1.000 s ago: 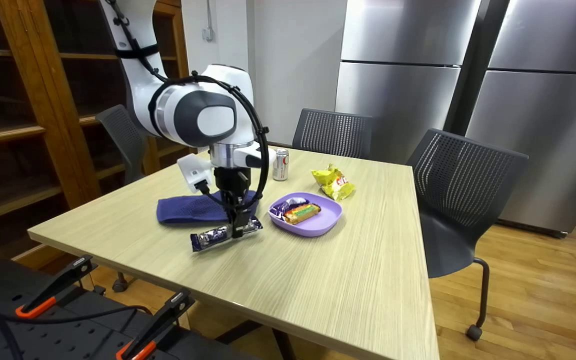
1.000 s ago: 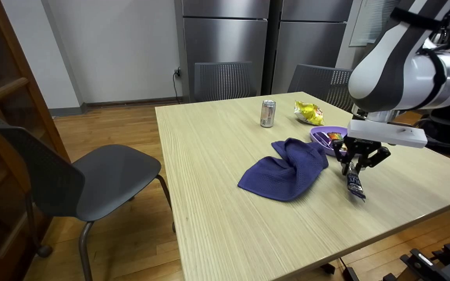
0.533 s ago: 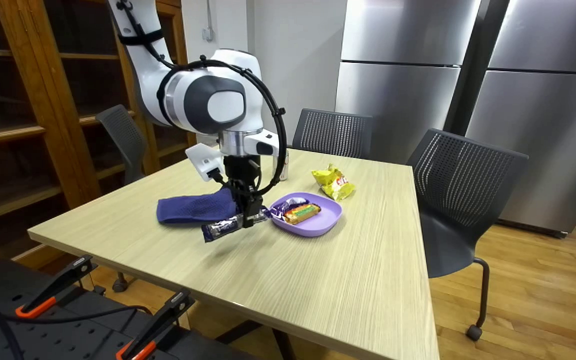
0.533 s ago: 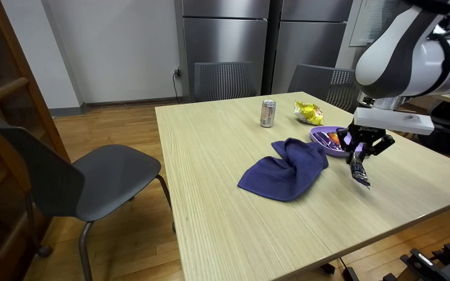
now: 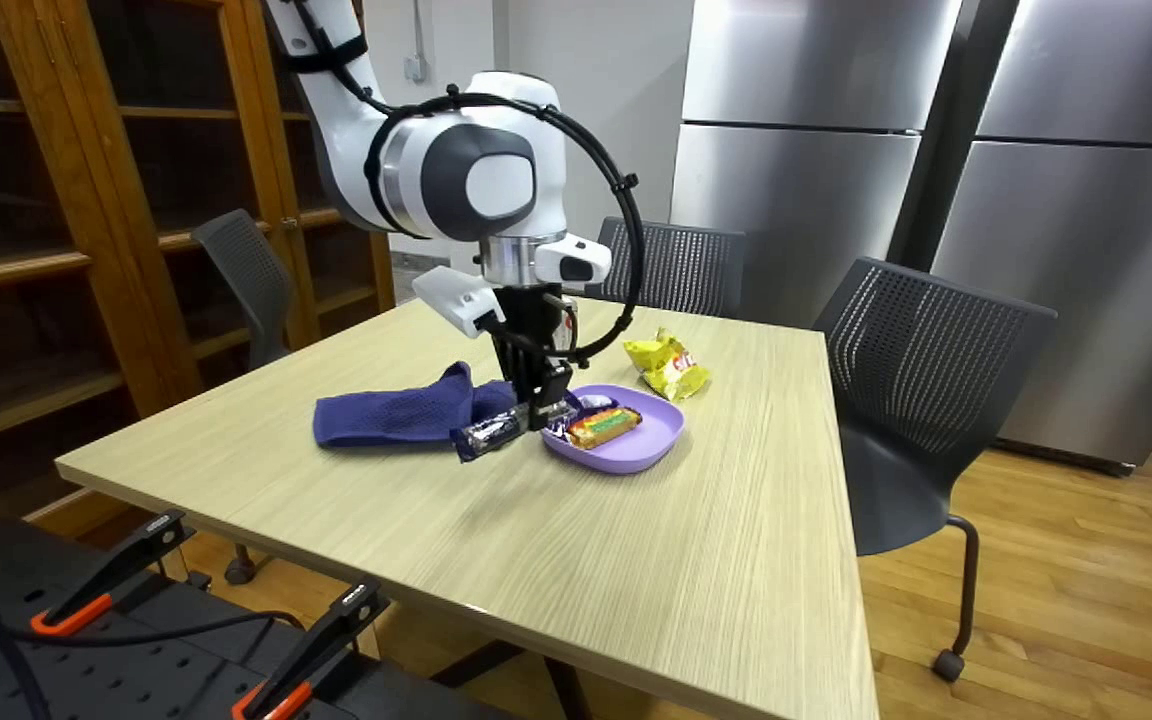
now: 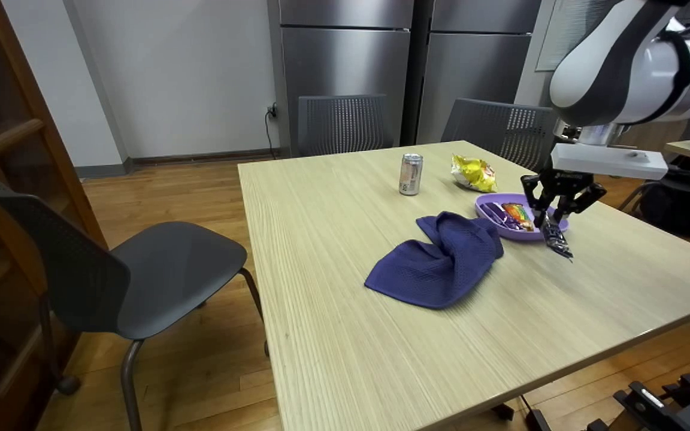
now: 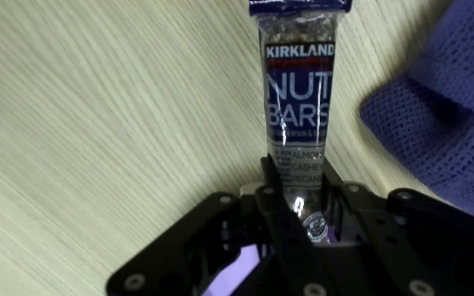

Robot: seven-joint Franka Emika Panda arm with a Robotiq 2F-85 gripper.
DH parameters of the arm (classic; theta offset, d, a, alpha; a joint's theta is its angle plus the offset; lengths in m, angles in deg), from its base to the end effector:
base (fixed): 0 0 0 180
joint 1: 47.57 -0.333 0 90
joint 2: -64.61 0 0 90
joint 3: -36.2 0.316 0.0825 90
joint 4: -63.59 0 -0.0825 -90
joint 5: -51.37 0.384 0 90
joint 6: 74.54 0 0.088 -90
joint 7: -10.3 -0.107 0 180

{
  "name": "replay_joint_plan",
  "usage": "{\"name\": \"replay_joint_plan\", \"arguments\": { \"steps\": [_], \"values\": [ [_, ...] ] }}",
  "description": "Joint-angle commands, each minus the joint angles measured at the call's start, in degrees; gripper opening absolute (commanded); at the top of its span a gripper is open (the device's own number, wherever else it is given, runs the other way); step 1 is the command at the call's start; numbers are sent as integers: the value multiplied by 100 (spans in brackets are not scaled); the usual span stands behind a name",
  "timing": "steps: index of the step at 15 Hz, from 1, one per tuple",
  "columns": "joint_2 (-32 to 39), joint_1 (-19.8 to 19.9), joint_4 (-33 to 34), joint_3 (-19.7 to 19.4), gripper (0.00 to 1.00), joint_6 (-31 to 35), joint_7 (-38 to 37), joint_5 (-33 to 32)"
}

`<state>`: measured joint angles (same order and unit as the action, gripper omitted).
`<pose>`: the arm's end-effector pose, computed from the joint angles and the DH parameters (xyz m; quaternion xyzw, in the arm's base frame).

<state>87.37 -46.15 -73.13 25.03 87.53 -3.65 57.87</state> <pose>0.4895 -0.1207 0.1631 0.9614 -0.2730 0.0283 0.0180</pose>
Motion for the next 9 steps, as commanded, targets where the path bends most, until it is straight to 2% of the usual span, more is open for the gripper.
{"name": "replay_joint_plan", "arguments": {
  "steps": [1,9],
  "values": [
    [88,273,451,69,6,-362,365,-131],
    [684,626,1491,91,6,-603,800,-123]
  ]
}}
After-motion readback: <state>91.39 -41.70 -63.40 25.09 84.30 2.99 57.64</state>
